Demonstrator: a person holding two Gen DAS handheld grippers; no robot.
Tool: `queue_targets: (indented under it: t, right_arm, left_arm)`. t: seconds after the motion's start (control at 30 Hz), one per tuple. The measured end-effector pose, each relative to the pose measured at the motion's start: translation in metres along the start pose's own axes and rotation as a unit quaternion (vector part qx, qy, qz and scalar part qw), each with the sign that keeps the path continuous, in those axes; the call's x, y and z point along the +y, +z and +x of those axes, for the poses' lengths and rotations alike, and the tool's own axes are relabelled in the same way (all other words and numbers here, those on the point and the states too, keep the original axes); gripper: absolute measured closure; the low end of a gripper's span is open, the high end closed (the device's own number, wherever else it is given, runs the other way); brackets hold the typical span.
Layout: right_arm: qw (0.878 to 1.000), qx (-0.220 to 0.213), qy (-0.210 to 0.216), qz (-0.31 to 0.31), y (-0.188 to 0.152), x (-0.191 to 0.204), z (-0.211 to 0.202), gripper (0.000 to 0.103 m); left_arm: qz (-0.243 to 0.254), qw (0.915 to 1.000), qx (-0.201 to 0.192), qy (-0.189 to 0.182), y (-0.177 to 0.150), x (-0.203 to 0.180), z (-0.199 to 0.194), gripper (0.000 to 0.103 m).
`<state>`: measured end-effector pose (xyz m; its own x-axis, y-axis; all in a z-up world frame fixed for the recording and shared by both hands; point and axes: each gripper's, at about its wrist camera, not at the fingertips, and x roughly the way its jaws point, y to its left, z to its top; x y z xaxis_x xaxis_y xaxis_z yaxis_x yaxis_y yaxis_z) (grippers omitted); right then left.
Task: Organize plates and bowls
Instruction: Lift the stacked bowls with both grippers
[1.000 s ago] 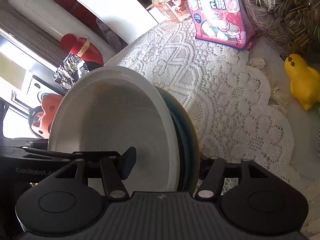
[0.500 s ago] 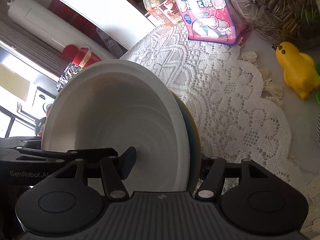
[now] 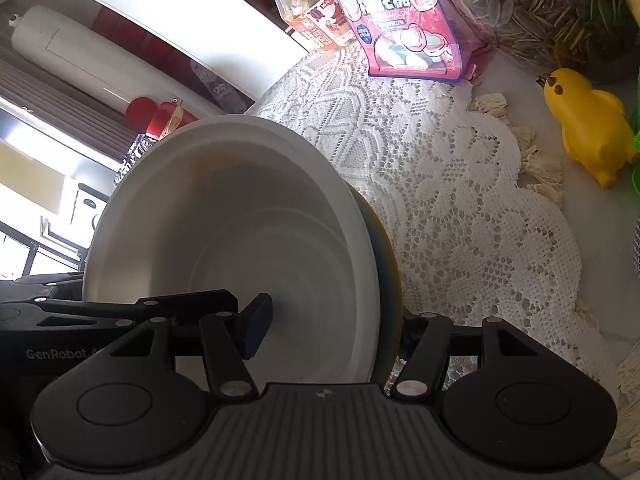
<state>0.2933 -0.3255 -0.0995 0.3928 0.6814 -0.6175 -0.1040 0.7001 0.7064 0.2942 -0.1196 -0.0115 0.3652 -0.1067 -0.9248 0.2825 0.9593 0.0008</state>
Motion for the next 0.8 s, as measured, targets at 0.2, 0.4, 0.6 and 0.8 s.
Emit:
queue_targets:
  t: [0.2,0.4,0.6,0.8]
  right_arm:
    - [1.000,0.000,-0.003,-0.007,-0.001,0.003,0.000,0.043]
    - [1.000,0.018,0.005,-0.002,0.000,0.002,0.004,0.045]
    - [1.000,-0.025,-0.018,-0.002,0.006,0.009,-0.011,0.046]
    - [0.998,-0.013,-0.052,-0.036,0.023,0.026,-0.015,0.046]
  left_arm:
    - [0.001,1.0000,0.005,-0.006,0.000,0.005,0.003,0.046]
    - [-0.007,0.9998,0.007,-0.020,0.001,0.014,0.008,0.046]
    - [-0.032,0.9986,0.028,-0.030,0.006,0.027,0.021,0.046]
    - [-0.052,0.9963,0.050,-0.047,0.009,0.039,0.029,0.048]
